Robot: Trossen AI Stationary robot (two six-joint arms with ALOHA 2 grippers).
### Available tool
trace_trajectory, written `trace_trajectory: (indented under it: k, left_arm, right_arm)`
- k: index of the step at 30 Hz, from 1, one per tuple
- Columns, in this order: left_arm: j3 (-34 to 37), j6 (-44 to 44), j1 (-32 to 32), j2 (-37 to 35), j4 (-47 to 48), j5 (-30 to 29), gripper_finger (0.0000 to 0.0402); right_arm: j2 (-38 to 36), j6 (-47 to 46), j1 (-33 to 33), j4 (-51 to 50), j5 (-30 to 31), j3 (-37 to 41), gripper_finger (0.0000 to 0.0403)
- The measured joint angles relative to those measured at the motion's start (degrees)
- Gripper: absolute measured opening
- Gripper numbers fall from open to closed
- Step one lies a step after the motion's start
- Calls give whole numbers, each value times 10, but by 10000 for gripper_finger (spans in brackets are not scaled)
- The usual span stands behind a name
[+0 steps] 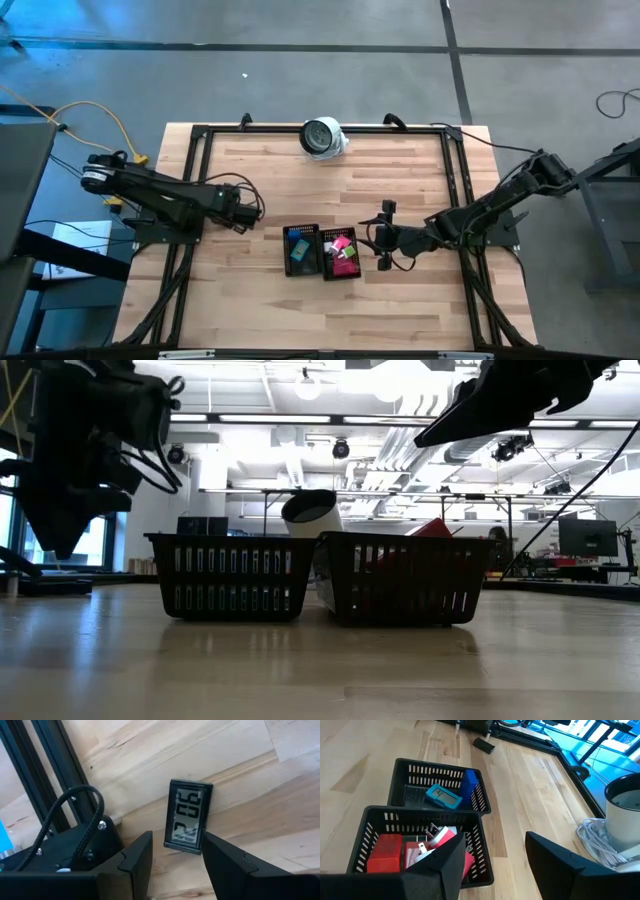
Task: Pick & Place Office items
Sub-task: Put the black digital clock into the left black bin
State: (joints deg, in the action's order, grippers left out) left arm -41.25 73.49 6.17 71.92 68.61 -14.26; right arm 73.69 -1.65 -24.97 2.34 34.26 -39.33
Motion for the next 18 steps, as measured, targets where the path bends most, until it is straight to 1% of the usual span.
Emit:
trace_trajectory:
  k: [10, 14, 18]
  left_arm:
    - [0, -33, 0, 53, -47, 5, 158]
    - [0, -34, 0, 66, -51, 9, 158]
    - [0, -59, -1, 71, -91, 35, 158]
  right_arm:
    - [0, -2, 0, -4, -3, 0, 193]
    - [0, -3, 0, -5, -18, 0, 193]
    - [0, -11, 0, -11, -19, 0, 193]
